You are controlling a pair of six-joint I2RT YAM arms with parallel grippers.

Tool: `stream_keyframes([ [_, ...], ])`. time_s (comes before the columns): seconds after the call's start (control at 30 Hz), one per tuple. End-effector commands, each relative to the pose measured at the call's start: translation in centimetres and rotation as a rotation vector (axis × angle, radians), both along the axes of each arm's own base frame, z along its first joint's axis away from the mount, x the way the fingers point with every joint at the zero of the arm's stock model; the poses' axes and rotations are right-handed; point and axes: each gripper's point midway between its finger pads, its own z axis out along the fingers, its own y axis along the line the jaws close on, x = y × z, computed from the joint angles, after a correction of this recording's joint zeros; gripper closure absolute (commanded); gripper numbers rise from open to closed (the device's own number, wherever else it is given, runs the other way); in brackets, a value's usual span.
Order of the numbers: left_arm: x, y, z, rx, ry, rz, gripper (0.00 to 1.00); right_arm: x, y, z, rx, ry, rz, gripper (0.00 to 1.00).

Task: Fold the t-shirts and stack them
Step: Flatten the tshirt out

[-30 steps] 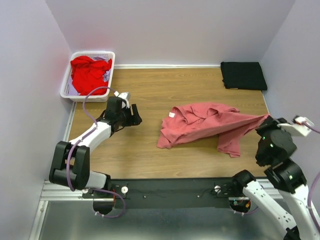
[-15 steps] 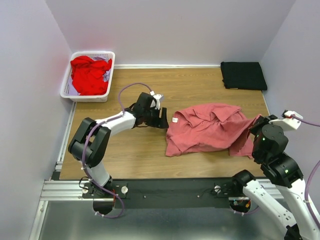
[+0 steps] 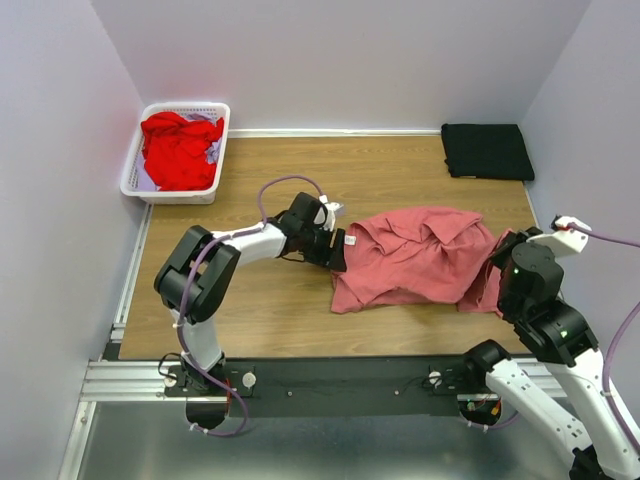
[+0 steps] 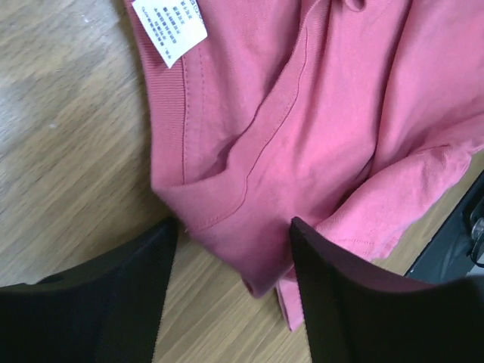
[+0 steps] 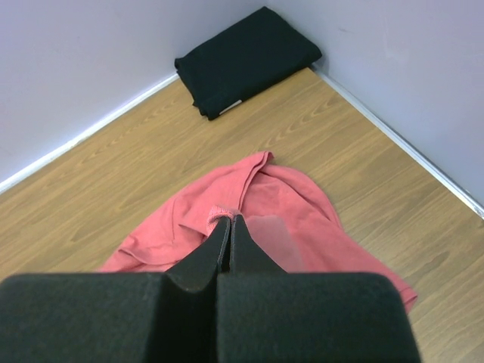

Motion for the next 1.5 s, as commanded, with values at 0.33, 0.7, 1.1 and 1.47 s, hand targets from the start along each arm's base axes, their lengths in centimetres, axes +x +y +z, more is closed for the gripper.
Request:
stream_keyframes([
  [0.33,2.4,-0.5,0.0,-0.022,-0.005,0.026,1.0,0.7,0.6,-2.4,-0.008,0.072,0.002,1.0],
  [0.7,16.2,16.8,4.6,0.035,-0.193,0.601,1.0,1.5,1.2,-3.7,-0.023,0.122,0.01,0.99],
  [1.1,18.3,19.7,15.1,0.036,-0.516,0.724,1.0,1.2,0.9,-4.2,-0.029,0.123,0.007,1.0],
  [1.47,18.3,19.9,26.7,-0.139,-0.775,0.752,1.0,6.8,4.0,2.3,-0.129,0.06,0.099,0.99],
])
